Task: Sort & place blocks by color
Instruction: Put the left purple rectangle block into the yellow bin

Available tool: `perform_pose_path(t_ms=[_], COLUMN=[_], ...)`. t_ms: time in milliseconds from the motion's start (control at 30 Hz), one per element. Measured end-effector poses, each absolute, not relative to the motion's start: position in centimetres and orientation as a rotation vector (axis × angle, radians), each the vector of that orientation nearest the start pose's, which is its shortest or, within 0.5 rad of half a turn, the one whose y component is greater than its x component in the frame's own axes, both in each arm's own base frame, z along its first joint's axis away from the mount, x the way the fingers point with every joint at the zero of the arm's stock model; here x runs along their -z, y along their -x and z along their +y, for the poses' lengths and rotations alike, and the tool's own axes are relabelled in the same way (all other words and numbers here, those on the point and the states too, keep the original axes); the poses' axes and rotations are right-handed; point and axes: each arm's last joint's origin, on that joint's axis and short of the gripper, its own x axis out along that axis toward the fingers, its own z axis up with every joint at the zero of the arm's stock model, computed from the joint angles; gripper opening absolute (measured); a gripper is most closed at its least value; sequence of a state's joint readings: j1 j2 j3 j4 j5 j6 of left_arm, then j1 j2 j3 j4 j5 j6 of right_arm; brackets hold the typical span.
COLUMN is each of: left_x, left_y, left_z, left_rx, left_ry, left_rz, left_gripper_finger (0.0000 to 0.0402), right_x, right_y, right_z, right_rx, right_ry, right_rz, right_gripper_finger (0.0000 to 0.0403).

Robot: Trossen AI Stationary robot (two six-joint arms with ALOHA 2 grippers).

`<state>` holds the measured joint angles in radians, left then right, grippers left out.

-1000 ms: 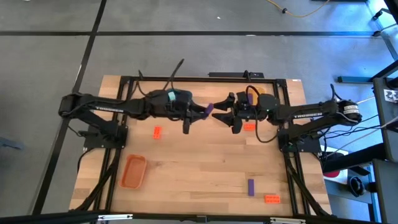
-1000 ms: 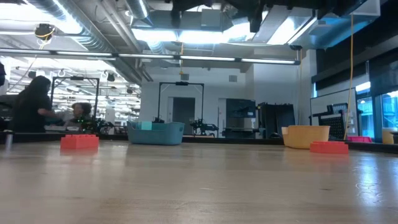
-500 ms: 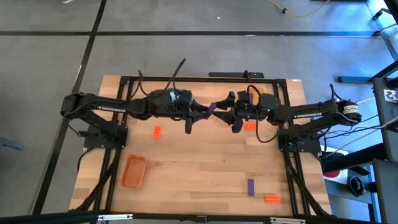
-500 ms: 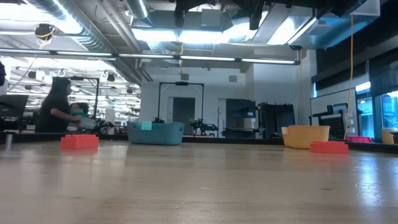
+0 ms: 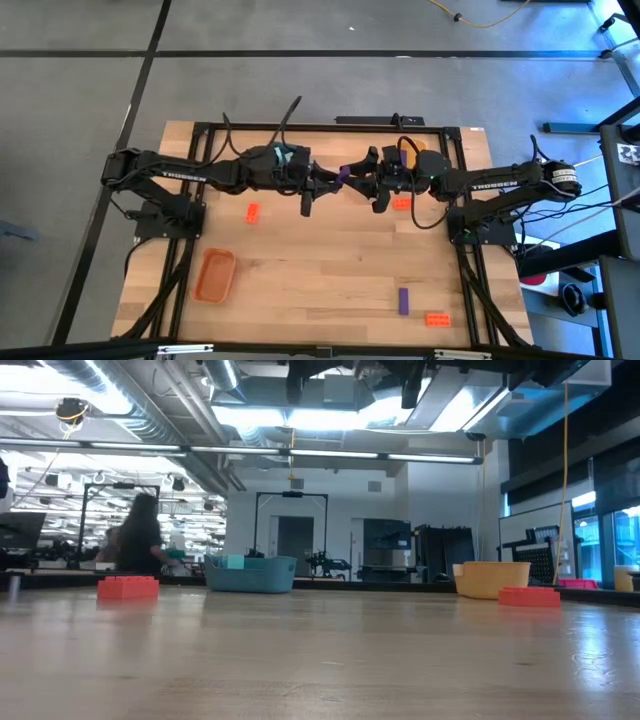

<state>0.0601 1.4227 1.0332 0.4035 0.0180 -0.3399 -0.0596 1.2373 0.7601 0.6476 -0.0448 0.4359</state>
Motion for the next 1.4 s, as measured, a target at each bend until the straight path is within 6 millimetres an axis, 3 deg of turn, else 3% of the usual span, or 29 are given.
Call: perform_pose_path(t_ms=[300, 433, 700, 867, 1033, 1233, 1400], left_x=[-32.9, -32.9, -33.0, -34.3, -36.2, -38.2, -37.2], left_y=[-32.7, -32.7, -32.1, -29.5, -25.5, -21.0, -19.4], left_z=[1.9, 1.9, 3.0, 4.2, 4.4, 2.6, 0.8], left_rx=[-0.043, -0.043, -0.027, -0.052, -0.084, -0.107, -0.113], left_ry=[0.346, 0.354, 0.391, 0.389, 0.35, 0.286, 0.258], left_rz=[-0.026, -0.026, 0.005, 0.067, 0.121, 0.113, 0.01], left_gripper_finger=[0.0093, 0.0094, 0.0162, 0.0189, 0.0193, 0.0194, 0.0194], right_x=[-31.1, -31.1, -31.3, -31.8, -32.5, -33.2, -33.6], right_y=[-27.4, -27.4, -27.1, -25.4, -22.9, -20.1, -18.7], right_z=[-1.5, -1.5, -1.5, -1.7, -1.8, -1.7, -1.5], right_rx=[-0.021, -0.021, -0.023, -0.007, 0.033, 0.072, 0.073], right_ry=[-0.427, -0.43, -0.448, -0.426, -0.376, -0.357, -0.337], right_rz=[-0.176, -0.176, -0.172, -0.086, -0.009, 0.031, 0.041], right_gripper_finger=[0.0113, 0.0111, 0.0111, 0.0111, 0.0111, 0.0111, 0.0111])
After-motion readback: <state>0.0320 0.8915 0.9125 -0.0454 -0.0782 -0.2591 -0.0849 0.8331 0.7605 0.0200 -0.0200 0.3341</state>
